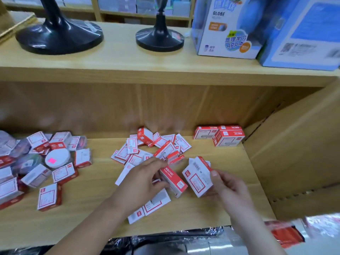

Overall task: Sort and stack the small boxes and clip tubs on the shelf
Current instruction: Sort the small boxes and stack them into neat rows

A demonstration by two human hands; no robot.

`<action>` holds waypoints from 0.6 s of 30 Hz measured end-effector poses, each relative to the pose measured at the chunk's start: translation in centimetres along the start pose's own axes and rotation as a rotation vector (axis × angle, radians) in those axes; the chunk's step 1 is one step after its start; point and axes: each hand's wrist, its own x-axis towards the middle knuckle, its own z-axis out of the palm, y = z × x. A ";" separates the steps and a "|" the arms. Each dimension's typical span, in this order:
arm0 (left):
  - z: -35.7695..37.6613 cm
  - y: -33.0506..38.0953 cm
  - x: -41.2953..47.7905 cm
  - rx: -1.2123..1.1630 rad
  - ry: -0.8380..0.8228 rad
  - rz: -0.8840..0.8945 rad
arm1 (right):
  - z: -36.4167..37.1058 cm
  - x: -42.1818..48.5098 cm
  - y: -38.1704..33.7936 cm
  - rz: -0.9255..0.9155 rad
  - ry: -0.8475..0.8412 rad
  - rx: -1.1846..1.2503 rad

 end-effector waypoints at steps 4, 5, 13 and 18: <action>0.1 1.0 0.3 0.013 -0.009 -0.040 | -0.4 -0.5 -0.9 -0.007 0.046 0.062; 0.0 1.1 0.4 0.008 -0.018 -0.041 | -0.3 -0.7 -1.2 -0.029 0.044 0.061; -2.1 6.4 1.8 -0.200 0.157 -0.098 | -0.9 -0.9 -2.4 -0.722 0.038 -0.615; -2.0 9.0 3.2 -0.648 0.005 -0.363 | -0.1 -0.6 -2.0 -1.034 0.005 -0.633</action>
